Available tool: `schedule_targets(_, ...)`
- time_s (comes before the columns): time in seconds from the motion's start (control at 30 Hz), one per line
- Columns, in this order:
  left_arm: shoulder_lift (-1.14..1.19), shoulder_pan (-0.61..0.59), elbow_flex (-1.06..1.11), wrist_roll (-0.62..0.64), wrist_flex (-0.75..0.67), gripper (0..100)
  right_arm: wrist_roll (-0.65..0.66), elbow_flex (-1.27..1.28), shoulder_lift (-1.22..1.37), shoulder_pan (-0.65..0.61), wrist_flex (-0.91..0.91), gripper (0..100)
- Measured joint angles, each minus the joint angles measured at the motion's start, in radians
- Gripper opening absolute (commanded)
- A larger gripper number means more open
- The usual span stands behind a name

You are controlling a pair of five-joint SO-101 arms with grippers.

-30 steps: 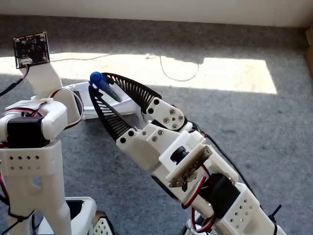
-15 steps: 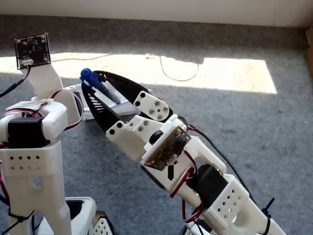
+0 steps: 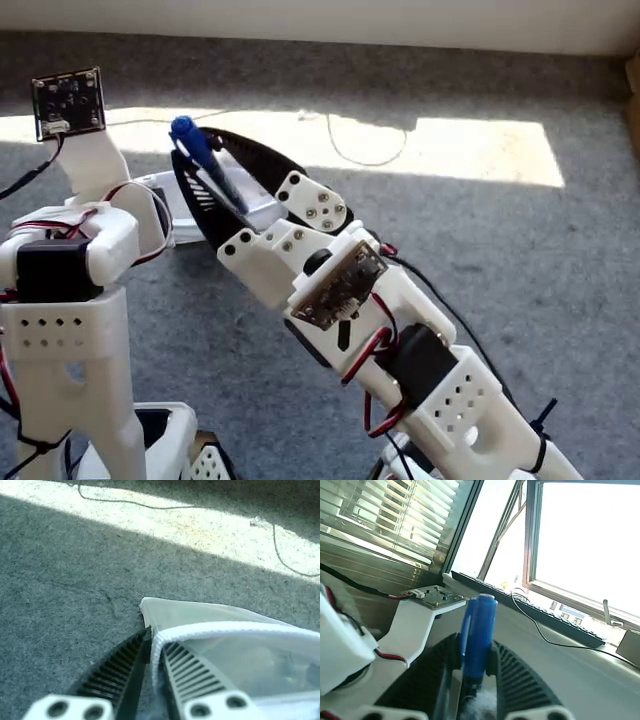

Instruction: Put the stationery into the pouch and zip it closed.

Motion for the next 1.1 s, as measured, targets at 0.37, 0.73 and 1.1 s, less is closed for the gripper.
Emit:
schedule_targets(0.37,0.0,-0.031,0.0,0.0,0.0,1,0.002,0.002,0.038,0.025,-0.107,1.2)
schedule_targets(0.73,0.0,-0.034,0.0,0.0,0.0,1,0.002,0.037,0.037,0.025,-0.118,1.2)
schedule_targets(1.1,0.0,-0.034,0.0,0.0,0.0,1,-0.066,0.044,0.038,0.028,-0.123,1.2)
